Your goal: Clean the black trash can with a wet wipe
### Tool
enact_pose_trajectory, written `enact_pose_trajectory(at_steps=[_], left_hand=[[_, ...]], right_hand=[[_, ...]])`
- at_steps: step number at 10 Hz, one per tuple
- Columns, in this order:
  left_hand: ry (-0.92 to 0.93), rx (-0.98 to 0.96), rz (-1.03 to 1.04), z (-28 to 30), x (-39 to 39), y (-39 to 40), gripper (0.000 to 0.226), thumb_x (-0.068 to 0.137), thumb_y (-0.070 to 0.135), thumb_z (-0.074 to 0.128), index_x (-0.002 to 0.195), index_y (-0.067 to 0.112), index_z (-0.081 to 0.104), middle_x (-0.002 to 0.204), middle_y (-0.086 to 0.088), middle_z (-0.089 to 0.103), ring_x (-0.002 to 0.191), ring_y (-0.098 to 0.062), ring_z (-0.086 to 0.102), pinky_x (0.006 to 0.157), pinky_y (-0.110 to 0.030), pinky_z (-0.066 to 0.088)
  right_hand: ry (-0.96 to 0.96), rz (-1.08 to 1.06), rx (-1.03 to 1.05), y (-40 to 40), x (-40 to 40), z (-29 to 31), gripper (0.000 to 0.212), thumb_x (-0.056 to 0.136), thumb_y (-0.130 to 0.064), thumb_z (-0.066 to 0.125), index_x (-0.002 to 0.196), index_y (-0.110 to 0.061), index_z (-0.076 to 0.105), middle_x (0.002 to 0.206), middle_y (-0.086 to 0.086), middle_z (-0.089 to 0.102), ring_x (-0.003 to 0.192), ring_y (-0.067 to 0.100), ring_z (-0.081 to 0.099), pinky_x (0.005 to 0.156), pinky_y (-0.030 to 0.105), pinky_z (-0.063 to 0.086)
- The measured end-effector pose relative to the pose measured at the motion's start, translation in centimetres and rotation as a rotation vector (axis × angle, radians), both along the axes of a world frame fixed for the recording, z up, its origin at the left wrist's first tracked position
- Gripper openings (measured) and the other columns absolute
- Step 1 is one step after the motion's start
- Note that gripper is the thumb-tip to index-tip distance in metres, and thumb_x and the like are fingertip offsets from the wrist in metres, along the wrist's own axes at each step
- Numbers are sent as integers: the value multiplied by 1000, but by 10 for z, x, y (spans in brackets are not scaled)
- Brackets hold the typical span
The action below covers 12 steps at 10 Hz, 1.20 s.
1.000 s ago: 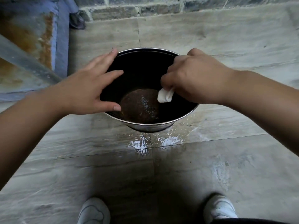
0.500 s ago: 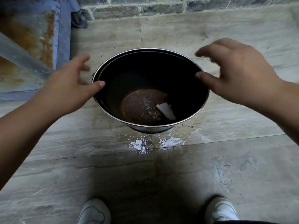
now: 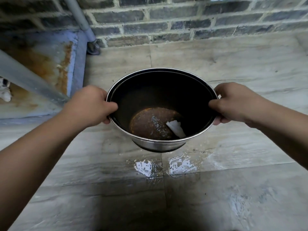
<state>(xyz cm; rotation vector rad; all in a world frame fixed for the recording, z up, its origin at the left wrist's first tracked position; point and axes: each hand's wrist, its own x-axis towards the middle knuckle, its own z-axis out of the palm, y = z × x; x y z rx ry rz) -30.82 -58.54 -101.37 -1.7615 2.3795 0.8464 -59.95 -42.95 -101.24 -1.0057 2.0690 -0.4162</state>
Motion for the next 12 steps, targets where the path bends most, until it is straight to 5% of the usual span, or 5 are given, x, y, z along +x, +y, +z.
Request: enact_pose_trajectory(at_steps=[4,6,9,10,12], left_hand=[[-38,-177,72,-8,-45,-94,25,75,22,54,68,5,70,46,-4,66,60,-17,66,55,-29,49],[-204,-411,-40,-16,-54,-105,33,86,35,41,83,4,53,83,-21,53,83,-41,56,65,-36,37],[-251,-382,-90,-16,-51,-106,30,89,37,29,97,11,42,119,-27,57,105,-44,55,73,-41,37],[-253,-356,-25,-11,-48,-98,61,92,54,25,135,11,39,139,-22,44,125,-43,43,92,-52,41],[-69,-778,-158,58,-59,-81,95,74,86,27,150,38,-1,162,-13,-7,147,-38,-3,109,-64,19]], right_hand=[[266,79,-106,-129,-33,8,24,74,-13,49,64,-2,68,43,-1,66,36,8,61,34,14,43],[553,72,-292,-145,-41,-13,19,79,-21,46,80,-6,58,66,15,67,68,32,61,54,30,44],[448,43,-291,-140,-38,-16,26,86,-21,38,83,-1,56,81,28,67,76,42,65,73,46,56],[464,22,-280,-135,-37,-18,33,92,-33,37,93,-5,54,93,28,68,90,44,64,75,43,52],[813,226,-298,-123,-28,36,100,70,-92,22,151,-39,-5,165,4,-3,147,44,6,109,65,23]])
